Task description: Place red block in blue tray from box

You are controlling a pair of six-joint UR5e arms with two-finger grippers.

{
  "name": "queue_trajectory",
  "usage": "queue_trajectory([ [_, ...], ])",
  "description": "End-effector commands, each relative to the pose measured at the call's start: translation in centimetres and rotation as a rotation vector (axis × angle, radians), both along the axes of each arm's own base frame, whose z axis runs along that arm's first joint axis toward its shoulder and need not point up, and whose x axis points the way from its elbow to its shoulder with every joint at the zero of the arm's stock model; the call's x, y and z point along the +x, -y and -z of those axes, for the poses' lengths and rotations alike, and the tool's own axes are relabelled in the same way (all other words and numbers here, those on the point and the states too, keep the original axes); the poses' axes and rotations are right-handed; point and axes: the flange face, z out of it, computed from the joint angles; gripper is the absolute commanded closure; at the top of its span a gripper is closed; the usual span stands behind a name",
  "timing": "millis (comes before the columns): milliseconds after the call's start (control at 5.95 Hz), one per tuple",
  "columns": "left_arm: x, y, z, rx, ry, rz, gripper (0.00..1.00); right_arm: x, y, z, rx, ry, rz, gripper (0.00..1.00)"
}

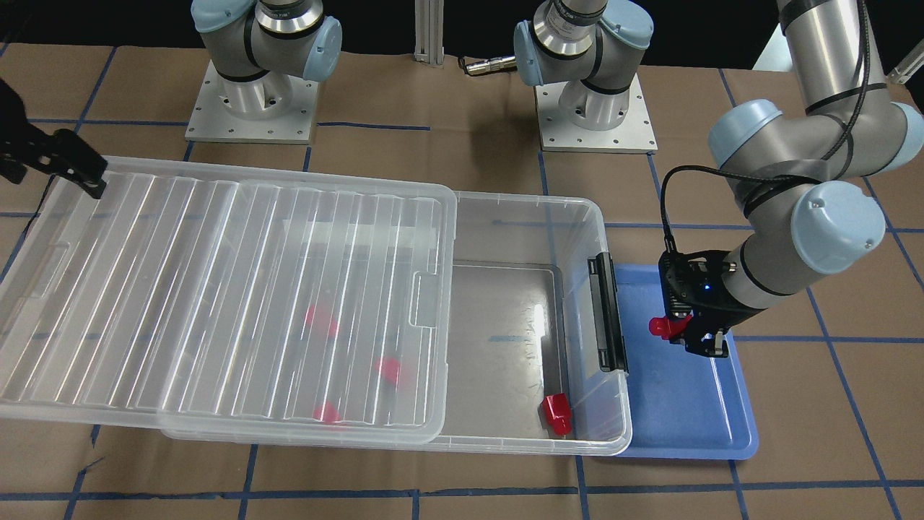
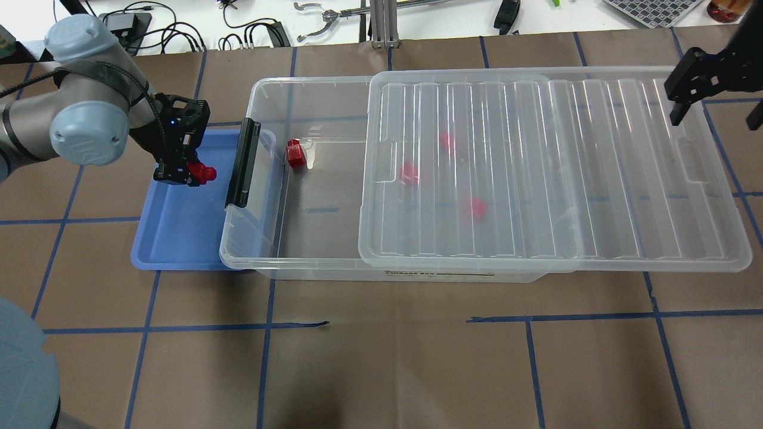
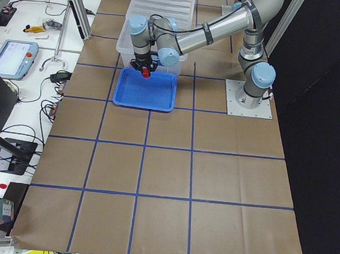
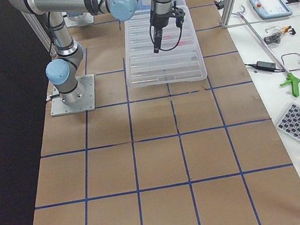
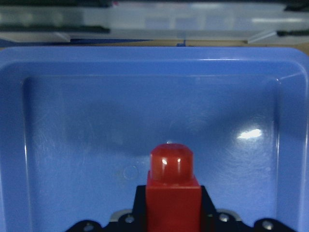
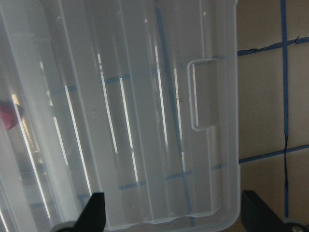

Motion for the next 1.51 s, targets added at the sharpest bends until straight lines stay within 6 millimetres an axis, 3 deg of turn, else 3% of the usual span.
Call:
queue_trajectory([
  [0, 0.0, -2.2, 4.4, -0.036, 0.009, -0.008, 0.83, -7.6, 0.0, 4.2, -0.030, -0.016, -0.033, 0.00],
  [168, 1.9, -2.7, 5.5, -0.032, 0.006, -0.046, 0.82, -11.2, -1.3, 7.1, -0.051, -0.021, -0.055, 0.00],
  [336, 2.1, -2.7, 6.0, -0.026, 0.006, -0.050, 0.81, -12.7, -2.3, 8.8, -0.053, -0.024, -0.046, 0.00],
  [504, 2.1, -2.8, 6.5, -0.018, 0.002, -0.051, 0.76, -14.5, -4.0, 11.9, -0.051, -0.027, -0.011, 0.00],
  [672, 2.2, -2.7, 6.5, -0.018, 0.002, -0.045, 0.48, -14.7, -4.4, 12.9, -0.033, -0.048, -0.006, 0.00],
  [840, 2.3, -2.6, 6.4, -0.020, 0.004, -0.047, 0.12, -14.6, -4.5, 12.9, -0.032, -0.048, 0.005, 0.00],
  [1176, 2.1, -2.7, 3.9, -0.007, 0.011, -0.144, 0.09, -14.0, -4.8, 12.4, -0.034, -0.033, 0.019, 0.00],
  [1344, 1.9, -2.9, 0.9, 0.041, -0.001, -0.154, 0.09, -13.6, -4.7, 12.4, -0.035, -0.030, 0.015, 0.00],
])
